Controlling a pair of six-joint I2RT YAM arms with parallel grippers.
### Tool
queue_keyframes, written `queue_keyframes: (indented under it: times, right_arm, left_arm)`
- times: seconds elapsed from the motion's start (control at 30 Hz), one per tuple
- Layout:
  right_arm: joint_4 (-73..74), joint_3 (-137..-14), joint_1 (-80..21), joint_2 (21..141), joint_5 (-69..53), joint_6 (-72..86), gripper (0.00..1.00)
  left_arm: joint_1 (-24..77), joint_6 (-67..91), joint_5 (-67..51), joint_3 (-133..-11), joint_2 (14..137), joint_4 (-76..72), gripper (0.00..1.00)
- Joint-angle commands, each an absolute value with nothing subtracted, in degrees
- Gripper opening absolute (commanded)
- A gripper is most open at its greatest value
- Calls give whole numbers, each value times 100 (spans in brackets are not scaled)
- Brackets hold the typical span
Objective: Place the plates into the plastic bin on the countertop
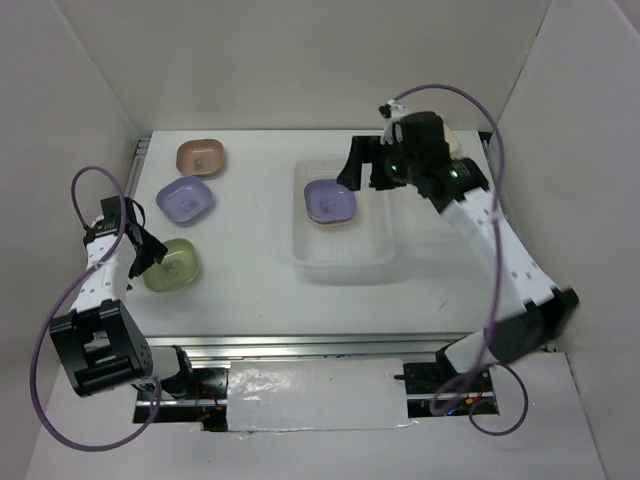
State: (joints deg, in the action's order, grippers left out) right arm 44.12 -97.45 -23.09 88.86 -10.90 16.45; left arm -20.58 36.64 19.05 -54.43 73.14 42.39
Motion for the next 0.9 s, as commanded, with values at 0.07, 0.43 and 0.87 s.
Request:
queue_keyframes:
  times: [0.07,0.43,0.87]
  right_arm:
    - [2369,-7799,-2409,6711,-2853,1748,100]
    - [2108,-6767,-2075,4905,-3736,1785,100]
    - [2636,-6978,-1591,4492,-3621,1819,100]
  left_arm:
    - [-2223,3420,1355,-5686,8128,3894,99]
    - [-2189,4104,1758,-5608,9088,4053,53]
    - [-2154,4772,1485,-4764,7913,3893,0]
